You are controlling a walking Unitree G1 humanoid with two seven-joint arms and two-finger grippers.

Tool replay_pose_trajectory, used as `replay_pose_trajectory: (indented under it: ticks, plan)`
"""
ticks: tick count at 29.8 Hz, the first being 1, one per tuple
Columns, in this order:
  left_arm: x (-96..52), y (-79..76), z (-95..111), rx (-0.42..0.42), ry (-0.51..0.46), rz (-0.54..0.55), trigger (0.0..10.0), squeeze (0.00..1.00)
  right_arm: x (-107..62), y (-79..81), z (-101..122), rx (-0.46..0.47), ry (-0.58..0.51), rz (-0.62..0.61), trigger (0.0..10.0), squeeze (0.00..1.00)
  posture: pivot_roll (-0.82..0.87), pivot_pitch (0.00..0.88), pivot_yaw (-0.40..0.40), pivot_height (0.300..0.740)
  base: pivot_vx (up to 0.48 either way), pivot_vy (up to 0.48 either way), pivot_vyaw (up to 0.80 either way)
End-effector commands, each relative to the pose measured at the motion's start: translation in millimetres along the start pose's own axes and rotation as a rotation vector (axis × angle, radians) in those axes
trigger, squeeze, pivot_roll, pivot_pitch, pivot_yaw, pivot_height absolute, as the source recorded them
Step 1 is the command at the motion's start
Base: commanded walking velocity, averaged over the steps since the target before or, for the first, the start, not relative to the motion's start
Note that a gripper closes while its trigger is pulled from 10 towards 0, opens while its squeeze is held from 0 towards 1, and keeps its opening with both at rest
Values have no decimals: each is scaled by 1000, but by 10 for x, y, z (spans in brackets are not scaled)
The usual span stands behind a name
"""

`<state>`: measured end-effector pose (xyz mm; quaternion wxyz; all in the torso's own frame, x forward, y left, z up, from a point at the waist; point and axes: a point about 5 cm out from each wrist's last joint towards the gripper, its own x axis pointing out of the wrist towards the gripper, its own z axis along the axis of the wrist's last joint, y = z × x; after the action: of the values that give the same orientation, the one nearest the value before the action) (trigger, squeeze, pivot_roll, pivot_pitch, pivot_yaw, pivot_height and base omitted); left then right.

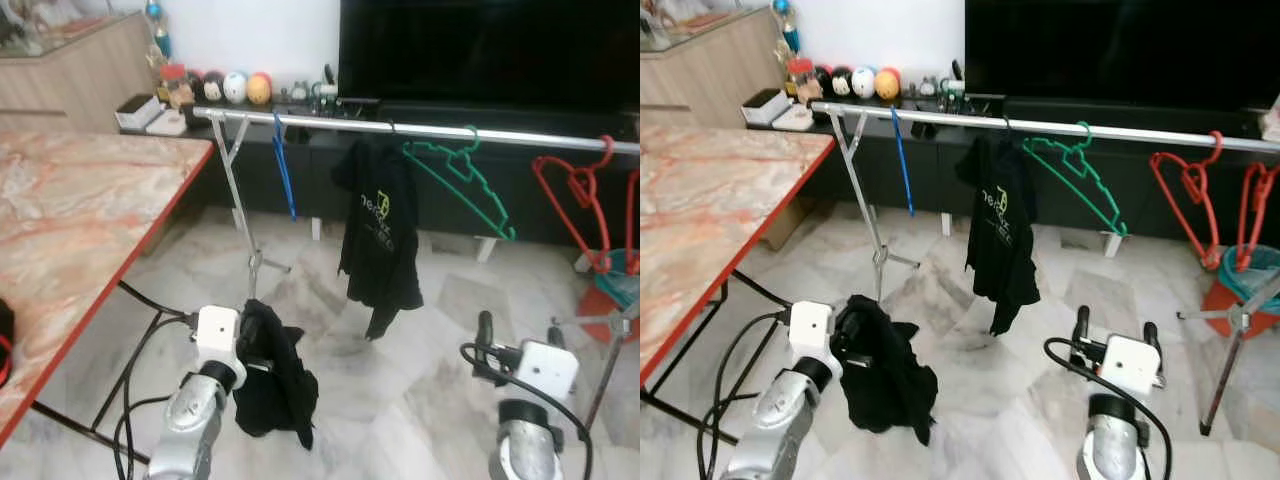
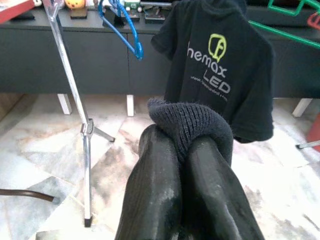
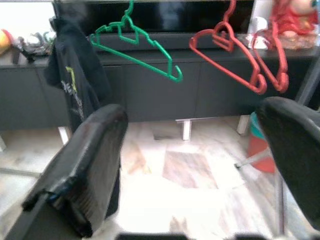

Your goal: Hang hanger

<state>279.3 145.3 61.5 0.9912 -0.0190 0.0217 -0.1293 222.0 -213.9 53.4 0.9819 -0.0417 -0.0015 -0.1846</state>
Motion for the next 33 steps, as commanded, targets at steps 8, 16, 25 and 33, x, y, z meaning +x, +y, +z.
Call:
replay_pose_trajectory:
  ticks: [8,16,25,33]
  plan:
    - [-30,32,3,9,-7,4,10000,0,5,36,21,14,-4,6,10000,0,-11,0,1,740,-295,0,0]
    - [-34,32,1,10,-7,0,10000,0,5,55,24,15,-4,9,10000,0,-11,0,3,740,-293,0,0]
    - [-38,23,1,9,-9,-4,10000,0,-5,58,18,17,-2,9,10000,0,-11,0,6,740,-224,0,0]
    - [-36,27,5,12,-7,0,10000,0,-1,64,17,18,0,13,10000,0,-7,0,4,740,0,0,0]
